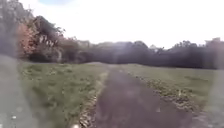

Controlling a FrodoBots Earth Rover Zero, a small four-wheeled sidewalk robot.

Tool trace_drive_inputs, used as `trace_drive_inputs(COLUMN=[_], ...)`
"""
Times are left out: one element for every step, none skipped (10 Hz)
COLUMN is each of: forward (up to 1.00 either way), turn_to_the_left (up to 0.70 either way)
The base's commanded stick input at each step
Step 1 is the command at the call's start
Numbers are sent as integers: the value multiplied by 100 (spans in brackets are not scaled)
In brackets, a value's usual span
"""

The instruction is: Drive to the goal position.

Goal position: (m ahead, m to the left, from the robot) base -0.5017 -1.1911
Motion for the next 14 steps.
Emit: trace_drive_inputs(forward=[85, 85, 85, 85, 85, 85, 85, 85, 85, 85, 85, 85, 85, 85], turn_to_the_left=[-7, -28, -31, -34, -19, -5, 0, 0, 0, 0, 0, 0, 0, 0])
